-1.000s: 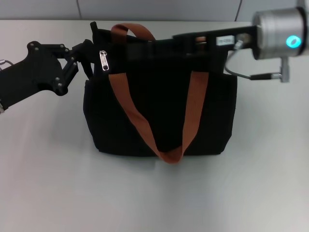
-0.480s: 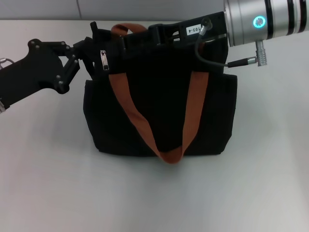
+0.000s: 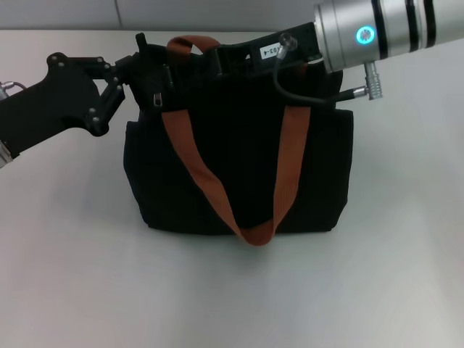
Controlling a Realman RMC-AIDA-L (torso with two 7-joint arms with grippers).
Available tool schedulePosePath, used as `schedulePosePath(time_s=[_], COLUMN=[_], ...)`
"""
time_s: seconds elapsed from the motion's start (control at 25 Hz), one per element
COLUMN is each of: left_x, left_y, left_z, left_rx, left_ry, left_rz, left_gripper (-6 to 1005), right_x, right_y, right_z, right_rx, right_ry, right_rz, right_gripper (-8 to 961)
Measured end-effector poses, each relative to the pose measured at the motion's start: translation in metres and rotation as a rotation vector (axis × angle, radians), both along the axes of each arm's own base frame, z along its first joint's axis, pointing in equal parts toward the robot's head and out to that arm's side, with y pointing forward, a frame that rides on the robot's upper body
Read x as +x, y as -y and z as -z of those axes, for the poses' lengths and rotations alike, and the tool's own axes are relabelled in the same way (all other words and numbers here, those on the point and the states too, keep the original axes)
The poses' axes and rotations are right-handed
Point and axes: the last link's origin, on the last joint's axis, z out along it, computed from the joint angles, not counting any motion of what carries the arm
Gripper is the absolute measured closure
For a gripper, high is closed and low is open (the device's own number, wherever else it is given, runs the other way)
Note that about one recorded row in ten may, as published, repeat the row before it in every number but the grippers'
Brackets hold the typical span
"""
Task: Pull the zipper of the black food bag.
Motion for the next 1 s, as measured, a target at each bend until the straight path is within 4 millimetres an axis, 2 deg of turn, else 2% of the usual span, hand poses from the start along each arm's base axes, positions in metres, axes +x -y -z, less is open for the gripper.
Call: schedulePosePath(time_s=[1.0], left_x=[0.012], left_y=[-0.013], left_z=[0.0], left_rx=[-0.025], left_ry=[0.021], left_rz=[-0.009], left_gripper=[980], right_x=[-0.005], right_y=[0.0], right_z=[0.004], right_rx=[0.004], right_ry=[-0.034], right_rz=[0.014], right_gripper=[195])
